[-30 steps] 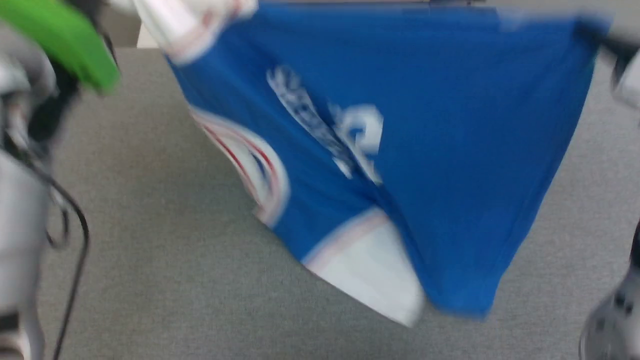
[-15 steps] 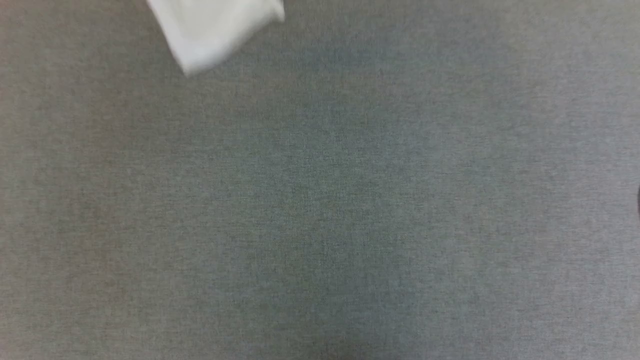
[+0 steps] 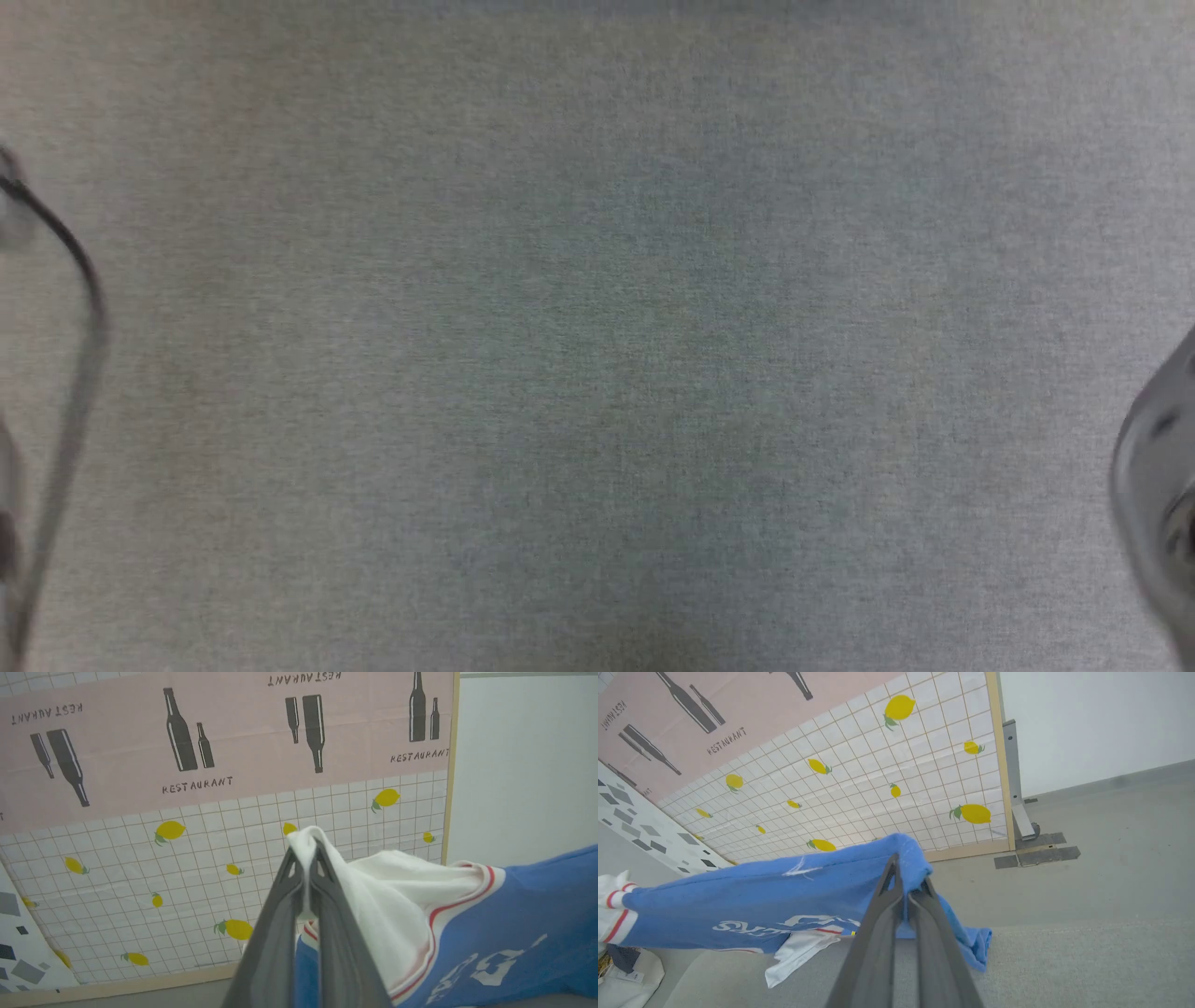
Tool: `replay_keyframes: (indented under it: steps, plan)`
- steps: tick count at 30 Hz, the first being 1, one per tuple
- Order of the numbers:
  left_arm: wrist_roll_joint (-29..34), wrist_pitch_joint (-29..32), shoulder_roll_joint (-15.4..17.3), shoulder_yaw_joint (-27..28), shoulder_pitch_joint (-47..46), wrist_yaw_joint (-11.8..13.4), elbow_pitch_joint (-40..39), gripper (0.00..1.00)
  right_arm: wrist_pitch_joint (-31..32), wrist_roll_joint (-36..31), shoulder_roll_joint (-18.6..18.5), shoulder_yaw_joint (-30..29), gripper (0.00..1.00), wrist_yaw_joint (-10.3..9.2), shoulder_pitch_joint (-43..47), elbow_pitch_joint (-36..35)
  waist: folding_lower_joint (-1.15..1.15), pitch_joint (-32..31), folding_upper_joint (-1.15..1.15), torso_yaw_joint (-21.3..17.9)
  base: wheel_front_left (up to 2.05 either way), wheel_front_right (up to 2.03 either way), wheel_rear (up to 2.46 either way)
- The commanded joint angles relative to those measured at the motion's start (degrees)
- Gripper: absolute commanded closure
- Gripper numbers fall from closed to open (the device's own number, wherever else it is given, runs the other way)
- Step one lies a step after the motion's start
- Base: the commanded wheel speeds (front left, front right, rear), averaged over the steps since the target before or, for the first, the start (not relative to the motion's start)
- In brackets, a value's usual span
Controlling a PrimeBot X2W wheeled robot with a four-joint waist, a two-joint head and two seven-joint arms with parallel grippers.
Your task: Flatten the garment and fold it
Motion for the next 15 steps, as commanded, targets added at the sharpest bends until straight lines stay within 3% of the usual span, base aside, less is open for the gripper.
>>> replay_keyframes:
  steps: [1, 8, 15]
  plan:
    - [-0.3, -1.2, 0.1, -1.0, 4.3, -0.4, 0.1, 1.0, -0.4, 1.8, -0.3, 0.6, 1.0, -0.08, 4.1, -0.9, -0.01, -2.5, 0.0, 1.1, 0.0, 0.0, 0.0]
    - [-4.2, -5.9, -1.5, -1.7, 26.3, 0.2, -2.3, 1.0, -1.2, 10.6, -1.5, 3.7, 1.0, -0.08, 26.6, -7.9, -0.01, -10.8, 0.0, 2.8, 0.0, 0.0, 0.0]
    - [-9.0, -5.8, -3.3, -1.7, 52.1, 4.3, -9.7, 1.0, -2.5, 16.8, -1.6, 6.0, 1.0, -0.08, 52.3, -16.4, -0.01, -19.8, 0.0, 3.5, 0.0, 0.0, 0.0]
